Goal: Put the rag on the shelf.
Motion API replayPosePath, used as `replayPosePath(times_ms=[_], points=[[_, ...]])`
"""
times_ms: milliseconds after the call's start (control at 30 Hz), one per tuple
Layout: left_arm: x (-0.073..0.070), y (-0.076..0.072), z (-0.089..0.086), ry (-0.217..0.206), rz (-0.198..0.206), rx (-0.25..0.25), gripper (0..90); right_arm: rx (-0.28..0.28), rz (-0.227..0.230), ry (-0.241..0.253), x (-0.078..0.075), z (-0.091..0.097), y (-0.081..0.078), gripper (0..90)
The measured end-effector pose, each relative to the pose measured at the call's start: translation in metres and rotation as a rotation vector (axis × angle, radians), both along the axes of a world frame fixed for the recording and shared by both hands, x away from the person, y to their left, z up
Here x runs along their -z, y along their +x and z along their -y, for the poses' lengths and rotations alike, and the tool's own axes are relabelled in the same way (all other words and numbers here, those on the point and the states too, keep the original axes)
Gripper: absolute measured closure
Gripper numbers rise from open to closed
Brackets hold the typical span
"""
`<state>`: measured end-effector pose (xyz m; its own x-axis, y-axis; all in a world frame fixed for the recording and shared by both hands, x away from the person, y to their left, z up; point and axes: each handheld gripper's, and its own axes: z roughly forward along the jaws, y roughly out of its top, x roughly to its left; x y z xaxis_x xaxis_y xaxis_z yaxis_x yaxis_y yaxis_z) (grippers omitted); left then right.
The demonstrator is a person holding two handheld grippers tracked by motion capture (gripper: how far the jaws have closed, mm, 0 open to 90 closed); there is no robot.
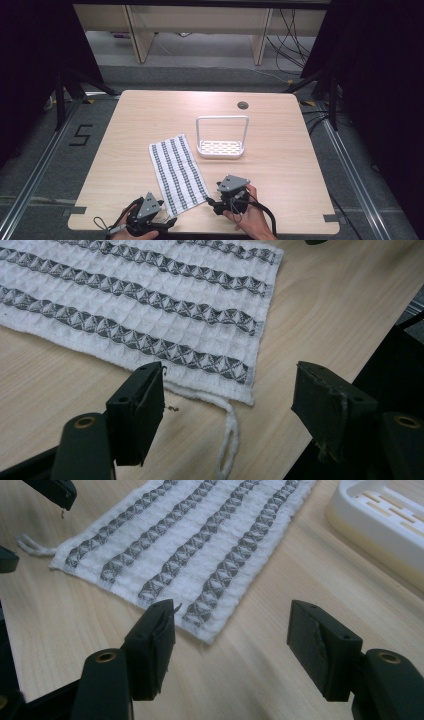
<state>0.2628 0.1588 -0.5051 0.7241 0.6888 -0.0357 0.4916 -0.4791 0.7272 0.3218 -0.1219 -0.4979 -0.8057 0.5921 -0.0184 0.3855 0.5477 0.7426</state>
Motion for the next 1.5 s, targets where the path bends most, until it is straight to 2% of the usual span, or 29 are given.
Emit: replayPosePath(times_ms=[33,167,200,233,267,333,367,533,633,700,733,767,833,867,900,967,1033,1067,1100,1133,1167,1200,1267,1300,1367,1400,1433,1467,1500], points=[[-0.001,0.001,0.000,0.029,0.004,0.011,29.2,-0.002,-0.007,0.003,0.000,-0.001,0.001,37.6],[0.001,0.004,0.004,0.038,0.000,0.017,31.8,-0.005,-0.006,0.001,0.002,-0.003,0.004,39.3],[0.002,0.005,0.006,0.022,-0.006,0.012,32.4,-0.006,-0.005,-0.006,0.002,-0.003,0.005,40.1],[0.001,0.007,0.005,0.048,0.002,0.023,33.0,-0.003,-0.020,-0.001,0.003,-0.004,0.005,40.4],[0.001,0.009,0.004,0.070,0.002,0.036,33.8,-0.008,-0.008,-0.004,0.003,-0.004,0.006,40.7],[0.004,0.011,0.006,0.041,-0.006,0.015,35.8,-0.012,-0.015,-0.009,0.004,-0.006,0.008,41.0],[0.004,0.011,0.006,0.041,-0.006,0.015,37.2,-0.012,-0.015,-0.009,0.004,-0.006,0.008,41.0],[0.005,0.014,0.003,0.080,-0.011,0.043,44.6,-0.015,-0.021,-0.018,0.010,-0.014,0.010,43.6],[0.007,0.014,0.003,0.078,-0.002,0.026,49.1,-0.018,-0.028,-0.038,0.012,-0.018,0.012,46.5],[0.007,0.014,0.002,0.078,-0.004,0.031,52.3,-0.025,-0.026,-0.046,0.014,-0.019,0.013,49.0],[0.007,0.014,0.002,0.072,-0.004,0.035,54.5,-0.012,-0.046,-0.034,0.015,-0.020,0.013,50.4],[0.006,0.015,0.001,0.087,-0.006,0.053,57.5,-0.023,-0.063,-0.034,0.014,-0.019,0.015,52.5],[0.006,0.015,0.002,0.082,0.000,0.059,64.1,-0.023,-0.068,-0.013,0.016,-0.020,0.016,56.5],[0.005,0.015,0.002,0.097,0.009,0.061,67.1,-0.019,-0.103,-0.012,0.015,-0.019,0.016,59.4],[0.005,0.015,0.003,0.101,0.013,0.066,70.7,-0.021,-0.086,-0.002,0.016,-0.019,0.017,62.1],[0.005,0.015,0.003,0.103,0.006,0.077,78.2,-0.023,-0.097,0.007,0.016,-0.019,0.017,64.3],[0.005,0.015,0.005,0.115,0.030,0.085,80.5,0.000,-0.101,0.019,0.016,-0.019,0.015,71.6],[0.006,0.015,0.005,0.113,0.027,0.089,82.1,-0.001,-0.102,0.023,0.016,-0.019,0.015,74.7],[0.005,0.016,0.005,0.137,0.036,0.100,83.0,0.003,-0.107,0.034,0.017,-0.020,0.013,77.7],[0.005,0.014,0.007,0.105,0.031,0.092,83.5,-0.005,-0.103,0.028,0.016,-0.020,0.014,80.2],[0.003,0.014,0.005,0.129,0.035,0.117,83.9,-0.012,-0.092,0.026,0.016,-0.020,0.014,82.7],[0.003,0.014,0.007,0.117,0.045,0.099,84.2,-0.027,-0.085,0.021,0.016,-0.021,0.014,85.1],[-0.001,0.013,0.006,0.103,0.054,0.115,84.4,-0.022,-0.071,0.016,0.015,-0.020,0.015,87.2],[-0.004,0.013,0.005,0.091,0.078,0.114,84.6,-0.025,-0.066,0.021,0.013,-0.020,0.015,87.6],[-0.008,0.013,0.004,0.078,0.086,0.111,84.7,-0.030,-0.044,0.033,0.009,-0.019,0.014,87.9],[-0.010,0.012,0.004,0.052,0.086,0.112,84.8,-0.030,-0.035,0.040,0.005,-0.019,0.013,88.0],[-0.012,0.012,0.004,0.047,0.089,0.117,84.8,-0.037,-0.021,0.050,0.001,-0.018,0.013,88.1],[-0.014,0.012,0.002,0.047,0.093,0.120,84.7,-0.032,-0.015,0.056,-0.002,-0.017,0.013,88.1],[-0.017,0.011,0.002,0.028,0.085,0.117,84.7,-0.029,-0.021,0.066,-0.006,-0.017,0.012,88.2]])
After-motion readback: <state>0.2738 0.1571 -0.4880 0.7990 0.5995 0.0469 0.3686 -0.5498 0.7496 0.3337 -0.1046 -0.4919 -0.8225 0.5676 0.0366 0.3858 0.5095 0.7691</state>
